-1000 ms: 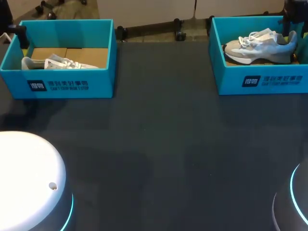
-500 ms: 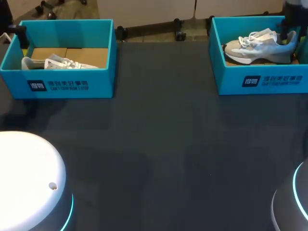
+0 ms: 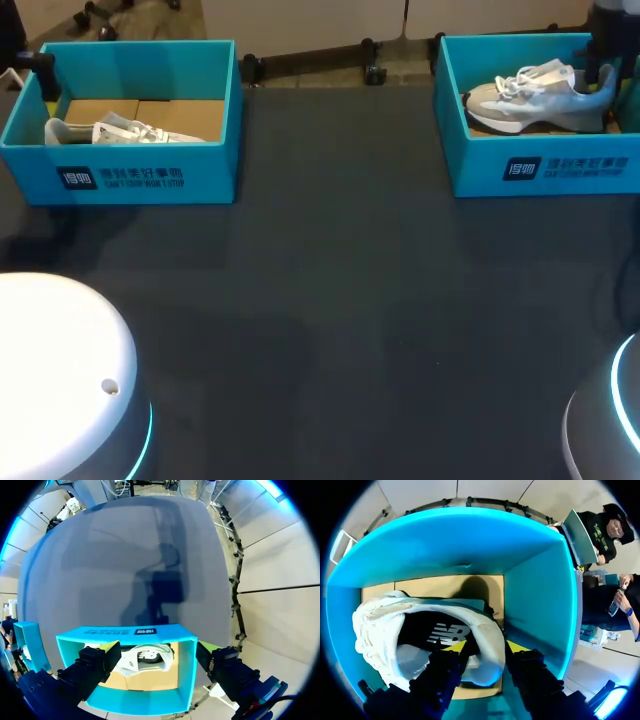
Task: Take the shoe out of the shoebox, open the shoe tongue, remove and reinsert the insole, then place the shoe into the shoebox
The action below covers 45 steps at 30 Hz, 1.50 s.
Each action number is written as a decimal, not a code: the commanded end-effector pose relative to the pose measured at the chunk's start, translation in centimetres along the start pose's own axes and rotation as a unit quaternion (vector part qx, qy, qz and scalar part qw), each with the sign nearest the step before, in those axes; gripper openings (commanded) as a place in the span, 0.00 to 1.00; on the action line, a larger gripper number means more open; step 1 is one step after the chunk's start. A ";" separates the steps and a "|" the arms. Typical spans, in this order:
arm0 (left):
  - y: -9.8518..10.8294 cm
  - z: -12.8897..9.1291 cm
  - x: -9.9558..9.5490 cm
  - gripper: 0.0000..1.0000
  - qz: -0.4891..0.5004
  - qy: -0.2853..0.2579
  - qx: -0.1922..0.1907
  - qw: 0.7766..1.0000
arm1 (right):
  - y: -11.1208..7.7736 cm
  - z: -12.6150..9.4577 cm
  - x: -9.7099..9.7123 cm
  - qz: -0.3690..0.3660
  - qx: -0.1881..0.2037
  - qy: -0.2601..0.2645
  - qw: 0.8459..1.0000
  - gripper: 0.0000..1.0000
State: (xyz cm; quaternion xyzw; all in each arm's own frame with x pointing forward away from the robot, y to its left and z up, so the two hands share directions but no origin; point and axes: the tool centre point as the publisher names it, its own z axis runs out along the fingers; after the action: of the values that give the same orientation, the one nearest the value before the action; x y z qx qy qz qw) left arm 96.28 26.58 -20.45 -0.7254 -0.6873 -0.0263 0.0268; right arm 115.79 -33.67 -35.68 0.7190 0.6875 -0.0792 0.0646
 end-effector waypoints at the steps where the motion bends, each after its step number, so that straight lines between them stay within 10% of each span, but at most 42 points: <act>1: -0.2 0.0 0.0 1.00 0.000 0.001 -0.002 1.000 | 0.3 0.2 0.4 0.003 0.000 0.000 1.000 0.55; 12: -0.2 0.0 0.0 1.00 0.000 0.001 -0.002 1.000 | 0.3 0.0 -0.2 0.012 -0.004 -0.007 1.000 0.77; 45: -0.2 0.0 0.0 1.00 0.000 0.001 -0.002 1.000 | 0.7 3.5 -0.2 0.009 0.025 0.033 0.999 0.69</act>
State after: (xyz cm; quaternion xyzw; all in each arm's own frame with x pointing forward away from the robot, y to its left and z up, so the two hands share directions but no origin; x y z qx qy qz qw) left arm 96.28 26.58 -20.45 -0.7254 -0.6873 -0.0263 0.0267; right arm 115.29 -33.99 -38.49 0.7287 0.6805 -0.0668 0.0395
